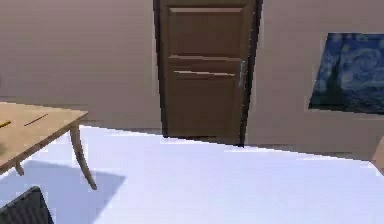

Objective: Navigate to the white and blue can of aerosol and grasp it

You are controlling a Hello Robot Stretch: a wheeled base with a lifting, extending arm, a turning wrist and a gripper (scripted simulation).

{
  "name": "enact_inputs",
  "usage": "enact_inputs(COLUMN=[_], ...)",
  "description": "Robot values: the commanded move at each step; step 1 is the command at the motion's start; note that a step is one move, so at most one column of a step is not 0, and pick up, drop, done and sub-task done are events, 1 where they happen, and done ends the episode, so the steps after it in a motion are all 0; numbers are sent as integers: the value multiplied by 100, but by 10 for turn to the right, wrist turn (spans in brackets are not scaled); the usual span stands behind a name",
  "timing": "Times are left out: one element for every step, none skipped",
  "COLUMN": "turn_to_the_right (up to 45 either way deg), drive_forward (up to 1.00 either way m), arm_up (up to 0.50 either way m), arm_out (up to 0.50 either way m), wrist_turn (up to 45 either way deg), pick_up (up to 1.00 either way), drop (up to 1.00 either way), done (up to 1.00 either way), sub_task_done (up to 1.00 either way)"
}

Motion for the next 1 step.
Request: enact_inputs(turn_to_the_right=[0], drive_forward=[75], arm_up=[0], arm_out=[0], wrist_turn=[0], pick_up=[0], drop=[0], done=[0], sub_task_done=[0])
